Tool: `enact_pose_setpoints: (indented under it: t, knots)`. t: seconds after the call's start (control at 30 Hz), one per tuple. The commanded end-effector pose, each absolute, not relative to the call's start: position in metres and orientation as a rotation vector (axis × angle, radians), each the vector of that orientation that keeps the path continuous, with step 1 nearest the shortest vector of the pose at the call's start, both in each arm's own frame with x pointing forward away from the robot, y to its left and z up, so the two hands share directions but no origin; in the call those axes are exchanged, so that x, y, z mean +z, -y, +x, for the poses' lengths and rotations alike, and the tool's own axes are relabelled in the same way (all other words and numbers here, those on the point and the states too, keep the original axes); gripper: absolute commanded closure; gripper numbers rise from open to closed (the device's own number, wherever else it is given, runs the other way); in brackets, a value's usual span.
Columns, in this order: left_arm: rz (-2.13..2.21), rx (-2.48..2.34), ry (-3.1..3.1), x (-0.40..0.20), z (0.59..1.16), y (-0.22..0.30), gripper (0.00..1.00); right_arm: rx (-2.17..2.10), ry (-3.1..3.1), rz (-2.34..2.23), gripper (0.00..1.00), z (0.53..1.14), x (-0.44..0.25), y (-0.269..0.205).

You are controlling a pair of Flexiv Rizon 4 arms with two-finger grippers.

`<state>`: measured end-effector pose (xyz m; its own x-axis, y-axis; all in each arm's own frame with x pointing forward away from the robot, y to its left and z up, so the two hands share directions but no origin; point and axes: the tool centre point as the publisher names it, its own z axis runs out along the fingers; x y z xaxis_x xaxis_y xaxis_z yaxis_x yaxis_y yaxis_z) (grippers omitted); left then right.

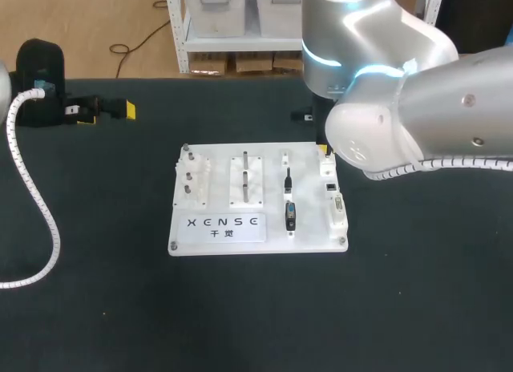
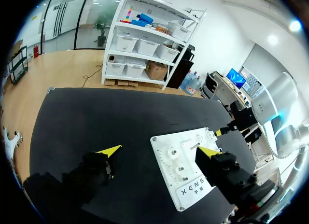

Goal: Insert the USB connector, Ethernet cable, and multi-pin plug into their matching sockets one by one.

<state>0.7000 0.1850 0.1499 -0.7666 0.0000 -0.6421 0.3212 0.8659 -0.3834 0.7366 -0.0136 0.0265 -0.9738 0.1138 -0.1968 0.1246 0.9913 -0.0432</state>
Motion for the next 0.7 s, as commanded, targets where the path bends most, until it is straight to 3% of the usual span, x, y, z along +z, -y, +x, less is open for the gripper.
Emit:
enact_pose_setpoints:
  t: [0.03,0.67,0.7]
  knots:
    - [0.231,-0.636,-2.374,0.150,0.700,-0.185,0.00,-0.096,-2.939,0.185,1.00,0.739,0.018,0.016]
    - [0.231,-0.636,-2.374,0.150,0.700,-0.185,0.00,-0.149,-2.957,0.162,1.00,0.740,0.005,0.011]
    - [0.231,-0.636,-2.374,0.150,0.700,-0.185,0.00,-0.144,-2.948,0.159,0.93,0.739,0.008,0.011]
